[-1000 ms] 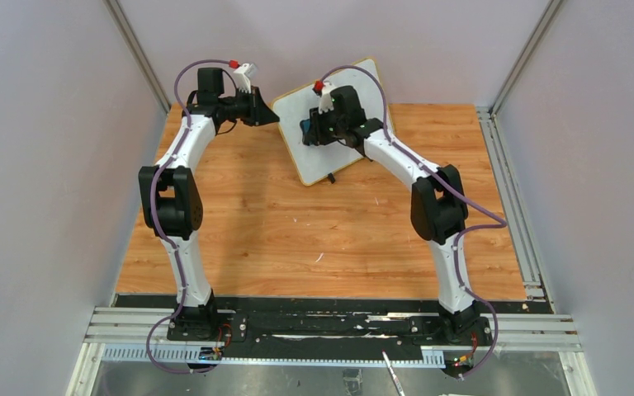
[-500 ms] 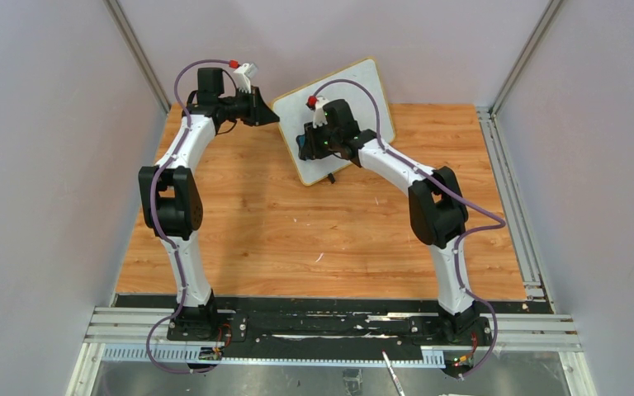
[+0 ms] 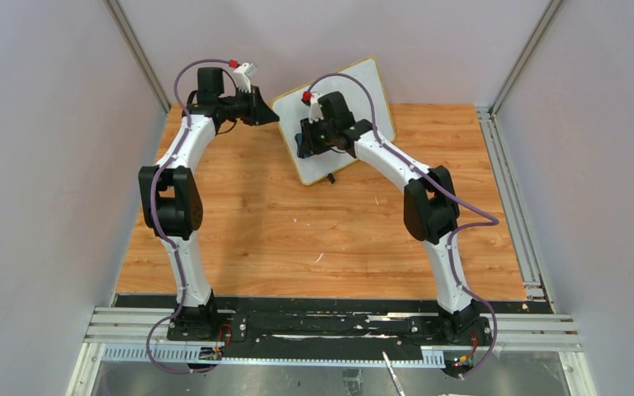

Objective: Erase the whiteboard

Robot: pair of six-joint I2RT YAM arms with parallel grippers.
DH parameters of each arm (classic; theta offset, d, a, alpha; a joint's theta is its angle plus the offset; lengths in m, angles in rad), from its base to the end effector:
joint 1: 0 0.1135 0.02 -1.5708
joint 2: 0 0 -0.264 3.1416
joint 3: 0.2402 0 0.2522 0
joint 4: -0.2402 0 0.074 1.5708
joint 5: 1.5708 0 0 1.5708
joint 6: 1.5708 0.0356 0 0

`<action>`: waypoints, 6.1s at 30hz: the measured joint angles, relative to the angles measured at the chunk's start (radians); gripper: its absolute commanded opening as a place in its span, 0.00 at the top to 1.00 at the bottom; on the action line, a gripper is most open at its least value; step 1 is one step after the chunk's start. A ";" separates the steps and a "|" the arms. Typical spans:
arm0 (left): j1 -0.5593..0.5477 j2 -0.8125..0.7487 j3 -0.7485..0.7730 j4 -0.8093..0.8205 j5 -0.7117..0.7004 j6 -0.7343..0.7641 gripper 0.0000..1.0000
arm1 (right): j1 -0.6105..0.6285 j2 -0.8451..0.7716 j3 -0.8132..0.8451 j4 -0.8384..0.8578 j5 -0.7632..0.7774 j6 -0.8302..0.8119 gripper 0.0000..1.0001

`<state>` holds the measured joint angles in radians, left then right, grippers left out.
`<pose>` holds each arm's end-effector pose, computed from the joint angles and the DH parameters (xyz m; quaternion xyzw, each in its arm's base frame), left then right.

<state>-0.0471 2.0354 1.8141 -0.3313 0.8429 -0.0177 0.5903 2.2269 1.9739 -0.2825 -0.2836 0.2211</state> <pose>0.4718 -0.0488 0.3030 0.2111 0.7938 -0.3714 0.4329 0.4317 0.3012 0.2643 -0.2266 0.8328 0.3062 0.4016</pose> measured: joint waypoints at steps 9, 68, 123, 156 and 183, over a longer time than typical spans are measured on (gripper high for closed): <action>0.000 0.000 0.000 0.001 -0.005 0.000 1.00 | -0.012 0.045 0.113 -0.110 -0.004 -0.018 1.00; -0.001 0.000 0.000 -0.006 0.006 0.008 1.00 | -0.070 -0.024 0.007 0.022 0.048 -0.038 0.99; -0.008 -0.040 -0.042 -0.009 -0.036 0.014 1.00 | -0.454 -0.758 -1.064 -0.362 0.239 -0.003 0.97; -0.013 -0.053 -0.043 -0.034 -0.061 0.023 1.00 | -0.455 -0.978 -1.035 -0.427 0.250 0.014 0.36; -0.025 -0.098 -0.092 -0.146 -0.100 0.084 0.28 | -0.455 -1.069 -1.065 -0.466 0.289 0.014 0.33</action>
<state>-0.0723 1.9377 1.7226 -0.4778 0.7433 0.0662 0.1356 1.1584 0.9085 -0.7486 0.0051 0.2352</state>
